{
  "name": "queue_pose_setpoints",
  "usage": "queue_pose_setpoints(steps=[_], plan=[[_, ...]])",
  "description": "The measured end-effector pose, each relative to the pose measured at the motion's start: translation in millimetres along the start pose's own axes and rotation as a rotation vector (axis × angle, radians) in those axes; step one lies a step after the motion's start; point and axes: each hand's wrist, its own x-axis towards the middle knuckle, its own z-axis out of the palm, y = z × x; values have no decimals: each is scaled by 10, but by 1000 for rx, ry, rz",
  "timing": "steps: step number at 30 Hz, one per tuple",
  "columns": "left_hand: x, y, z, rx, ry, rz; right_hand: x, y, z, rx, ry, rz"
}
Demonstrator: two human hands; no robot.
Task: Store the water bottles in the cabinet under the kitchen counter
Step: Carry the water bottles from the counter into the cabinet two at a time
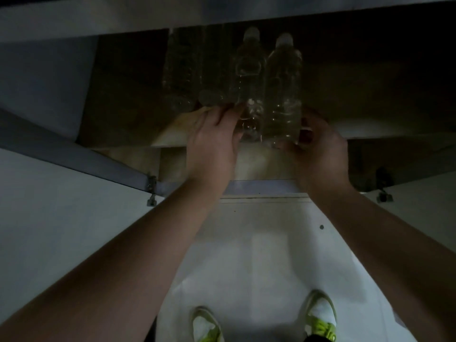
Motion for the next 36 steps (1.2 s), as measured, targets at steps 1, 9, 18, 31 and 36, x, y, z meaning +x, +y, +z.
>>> queue_pose_setpoints(steps=[1,9,18,31,36], plan=[[40,-15,27,9,7,14,29,-1,19,11,16,-10],[225,-32,216,83,69,42,333,52,193,-129,79,-63],[580,-63,303,354,94,71,665,7,178,-275,5,-10],[288,186,-54,373,-297,7,150,-90,-222,-550,-257,-83],[-197,337,-614,300,-498,-18,-592,-205,-539,-539,-322,-74]])
